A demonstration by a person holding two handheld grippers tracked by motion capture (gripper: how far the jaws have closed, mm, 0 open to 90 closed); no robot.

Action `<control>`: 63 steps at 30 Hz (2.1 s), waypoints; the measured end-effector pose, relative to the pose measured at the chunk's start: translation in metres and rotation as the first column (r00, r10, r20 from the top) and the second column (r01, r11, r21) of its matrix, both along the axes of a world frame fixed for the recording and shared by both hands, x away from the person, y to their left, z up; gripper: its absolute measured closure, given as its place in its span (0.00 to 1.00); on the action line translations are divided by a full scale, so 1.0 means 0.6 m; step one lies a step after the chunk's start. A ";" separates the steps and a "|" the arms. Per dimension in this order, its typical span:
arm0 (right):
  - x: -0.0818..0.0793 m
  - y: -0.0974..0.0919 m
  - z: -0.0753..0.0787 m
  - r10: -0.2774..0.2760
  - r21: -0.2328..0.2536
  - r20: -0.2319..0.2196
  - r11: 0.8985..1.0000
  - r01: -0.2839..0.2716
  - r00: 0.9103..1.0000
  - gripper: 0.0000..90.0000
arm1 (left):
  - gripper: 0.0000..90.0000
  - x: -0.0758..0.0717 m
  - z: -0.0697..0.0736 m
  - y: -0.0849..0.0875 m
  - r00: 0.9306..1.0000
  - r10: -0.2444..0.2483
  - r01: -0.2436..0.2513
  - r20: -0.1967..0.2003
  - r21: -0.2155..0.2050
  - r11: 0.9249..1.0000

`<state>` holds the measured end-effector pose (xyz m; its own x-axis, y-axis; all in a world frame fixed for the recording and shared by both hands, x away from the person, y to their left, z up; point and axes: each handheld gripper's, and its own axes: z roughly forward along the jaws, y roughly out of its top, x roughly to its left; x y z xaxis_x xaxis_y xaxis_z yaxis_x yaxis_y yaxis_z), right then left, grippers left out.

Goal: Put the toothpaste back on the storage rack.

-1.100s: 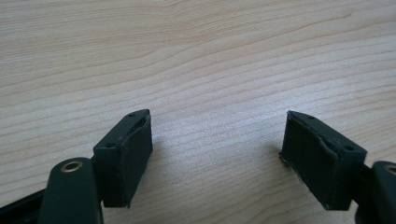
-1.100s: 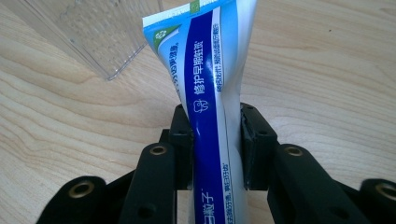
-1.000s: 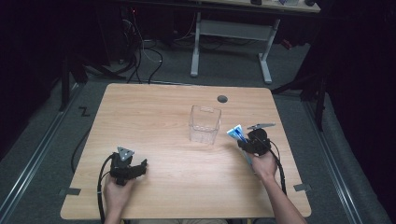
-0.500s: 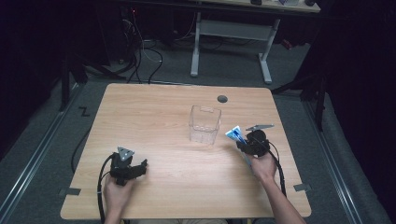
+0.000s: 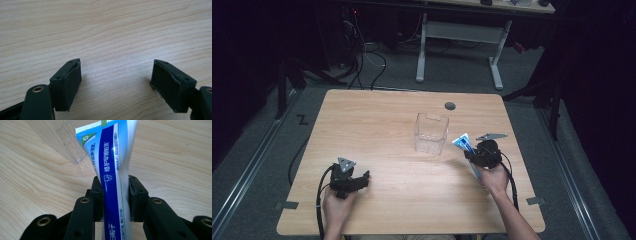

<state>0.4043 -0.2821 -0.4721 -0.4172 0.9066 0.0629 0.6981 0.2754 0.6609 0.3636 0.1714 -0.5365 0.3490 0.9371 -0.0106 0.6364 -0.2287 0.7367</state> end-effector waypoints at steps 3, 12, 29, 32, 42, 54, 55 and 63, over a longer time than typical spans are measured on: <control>-0.003 -0.004 0.006 0.000 0.013 0.013 1.000 0.000 1.000 0.78 | 0.27 0.000 0.000 0.000 1.000 0.000 0.000 0.000 0.000 1.000; -0.013 -0.008 0.031 0.005 0.043 0.053 0.999 -0.007 0.999 0.78 | 0.27 0.000 0.000 0.000 1.000 0.000 0.000 0.000 0.000 1.000; -0.009 0.020 0.083 0.076 0.060 0.118 0.995 -0.083 0.990 0.78 | 0.27 0.000 0.000 0.000 1.000 0.000 0.000 0.000 0.000 1.000; -0.007 0.023 0.095 0.085 0.072 0.134 0.993 -0.095 0.987 0.78 | 0.27 0.000 0.000 0.000 1.000 0.000 0.000 0.000 0.000 1.000; 0.011 0.044 0.131 0.125 0.084 0.182 0.986 -0.142 0.975 0.78 | 0.27 0.000 0.000 0.000 1.000 0.000 0.000 0.000 0.000 1.000; 0.041 0.063 0.176 0.140 0.134 0.239 0.975 -0.176 0.961 0.77 | 0.27 0.000 0.000 0.000 1.000 0.000 0.000 0.000 0.000 1.000; 0.044 0.066 0.178 0.139 0.142 0.242 0.974 -0.177 0.960 0.77 | 0.27 0.000 0.000 0.000 1.000 0.000 0.000 0.000 0.000 1.000; 0.068 0.086 0.200 0.153 0.154 0.270 0.968 -0.200 0.951 0.77 | 0.27 0.000 0.000 0.000 1.000 0.000 0.000 0.000 -0.001 1.000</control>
